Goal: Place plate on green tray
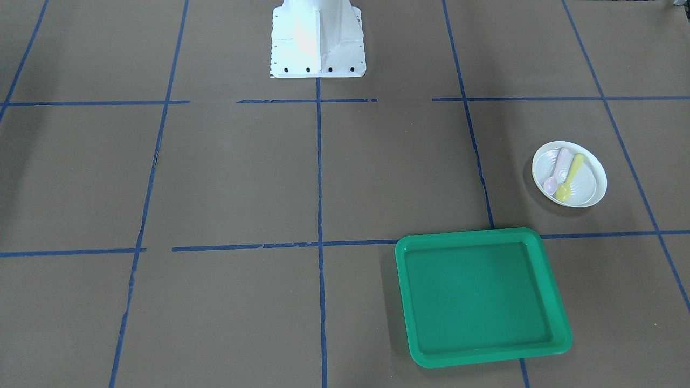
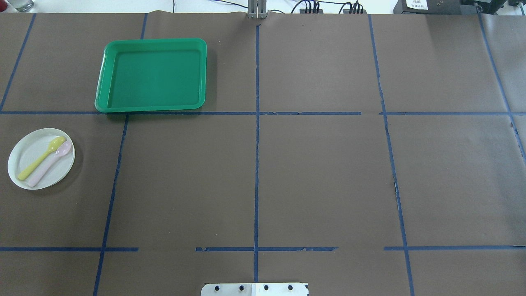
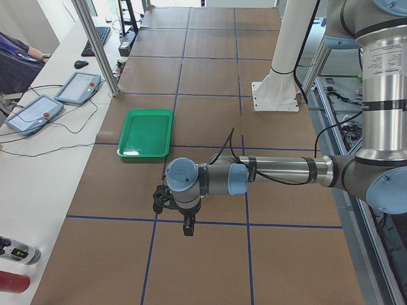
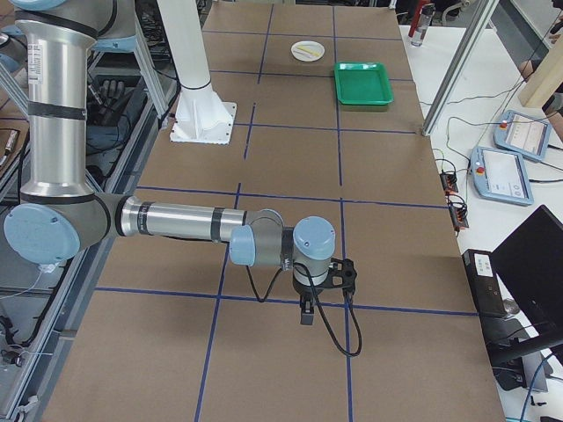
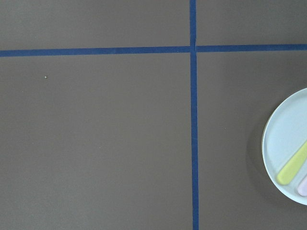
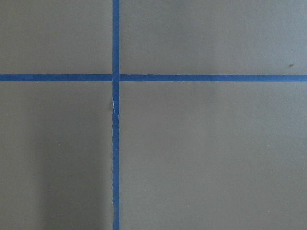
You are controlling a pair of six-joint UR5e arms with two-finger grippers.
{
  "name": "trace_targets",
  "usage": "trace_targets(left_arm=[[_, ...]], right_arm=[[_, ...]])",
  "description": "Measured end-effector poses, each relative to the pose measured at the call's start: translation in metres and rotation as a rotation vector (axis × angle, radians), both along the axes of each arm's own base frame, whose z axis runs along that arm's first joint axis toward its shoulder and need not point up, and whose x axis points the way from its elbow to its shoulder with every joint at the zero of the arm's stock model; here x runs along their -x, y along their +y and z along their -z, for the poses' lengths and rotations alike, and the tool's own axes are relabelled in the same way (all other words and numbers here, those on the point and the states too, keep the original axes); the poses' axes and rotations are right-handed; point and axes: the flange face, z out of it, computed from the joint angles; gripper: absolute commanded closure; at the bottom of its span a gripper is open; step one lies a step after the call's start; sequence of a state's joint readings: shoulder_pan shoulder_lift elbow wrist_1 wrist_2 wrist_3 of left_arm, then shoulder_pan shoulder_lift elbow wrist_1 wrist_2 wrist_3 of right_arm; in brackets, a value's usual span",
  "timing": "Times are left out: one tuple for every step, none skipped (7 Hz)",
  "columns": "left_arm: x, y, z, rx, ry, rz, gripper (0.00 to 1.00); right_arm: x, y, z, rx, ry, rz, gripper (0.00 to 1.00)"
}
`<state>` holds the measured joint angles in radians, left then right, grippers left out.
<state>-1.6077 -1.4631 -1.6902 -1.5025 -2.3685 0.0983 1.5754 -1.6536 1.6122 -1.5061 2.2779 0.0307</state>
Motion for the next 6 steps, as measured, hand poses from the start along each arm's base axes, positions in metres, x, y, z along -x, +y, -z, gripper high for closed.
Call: trace_targets(left_arm=[[0.000,-0.002,0.002,-0.006,0.000,-0.002,0.00],[0.000,-0.004,0.004,-0.013,-0.001,-0.003,0.00],[-0.001,-0.010,0.010,-0.025,-0.001,-0.003,0.00],[-0.002,-0.017,0.018,-0.044,-0.001,-0.005,0.00],[-0.003,-0.025,0.027,-0.077,0.002,-0.008,0.00],[-0.005,-0.031,0.036,-0.127,0.022,-0.010,0.00]], right_arm=[[0.000,0.000,0.000,0.000,0.000,0.000,0.00],[0.000,0.000,0.000,0.000,0.000,0.000,0.00],[0.000,0.000,0.000,0.000,0.000,0.000,0.00],[0.000,0.000,0.000,0.000,0.000,0.000,0.00],[0.000,0.000,0.000,0.000,0.000,0.000,0.00],[0.000,0.000,0.000,0.000,0.000,0.000,0.00]])
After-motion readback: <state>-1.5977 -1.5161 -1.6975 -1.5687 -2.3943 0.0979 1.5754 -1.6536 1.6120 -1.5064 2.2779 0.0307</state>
